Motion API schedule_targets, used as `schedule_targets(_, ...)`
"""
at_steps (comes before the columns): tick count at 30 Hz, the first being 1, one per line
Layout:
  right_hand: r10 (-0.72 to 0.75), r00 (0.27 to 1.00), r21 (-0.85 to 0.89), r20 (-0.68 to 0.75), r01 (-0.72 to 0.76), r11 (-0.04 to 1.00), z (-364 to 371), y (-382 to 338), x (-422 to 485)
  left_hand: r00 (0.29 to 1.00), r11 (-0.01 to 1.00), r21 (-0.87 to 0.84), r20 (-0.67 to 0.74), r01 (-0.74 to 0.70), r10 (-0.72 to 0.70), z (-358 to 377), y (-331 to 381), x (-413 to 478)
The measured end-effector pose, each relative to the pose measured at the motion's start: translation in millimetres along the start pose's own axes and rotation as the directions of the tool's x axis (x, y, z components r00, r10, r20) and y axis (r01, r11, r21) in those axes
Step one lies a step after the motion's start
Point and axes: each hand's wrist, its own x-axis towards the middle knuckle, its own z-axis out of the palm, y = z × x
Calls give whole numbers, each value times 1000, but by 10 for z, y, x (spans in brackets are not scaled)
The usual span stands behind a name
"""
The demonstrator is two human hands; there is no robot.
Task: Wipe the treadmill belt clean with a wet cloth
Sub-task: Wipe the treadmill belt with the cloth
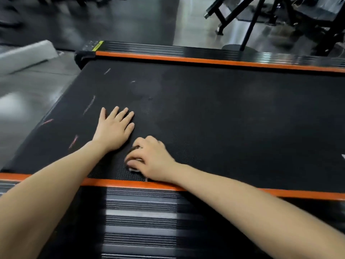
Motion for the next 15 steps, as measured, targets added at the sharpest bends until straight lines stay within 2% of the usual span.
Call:
schedule_targets(4, -156, 988, -66, -5, 156, 986, 115, -55, 190, 995, 992, 103, 68, 66, -73, -121, -53, -66)
schedule_targets(7, -348, 937, -149, -29, 340, 929, 118, 103, 161, 985, 985, 118, 104, 126, -139, -236, -237, -131)
schedule_targets(9, -397, 915, -194, -70, 378, 905, 98, 237, 200, 974, 977, 148, 144, 156, -177, -268, -338, -173)
schedule_targets(12, -275, 944, -247, -181, 227, 942, -8, 565, 383, 965, 974, 169, 188, 153, -184, -264, -404, -197)
schedule_targets(15, -31, 942, -304, -335, -77, 949, -207, 1002, 599, 974, 981, 126, 156, 147, -166, -161, -372, -228)
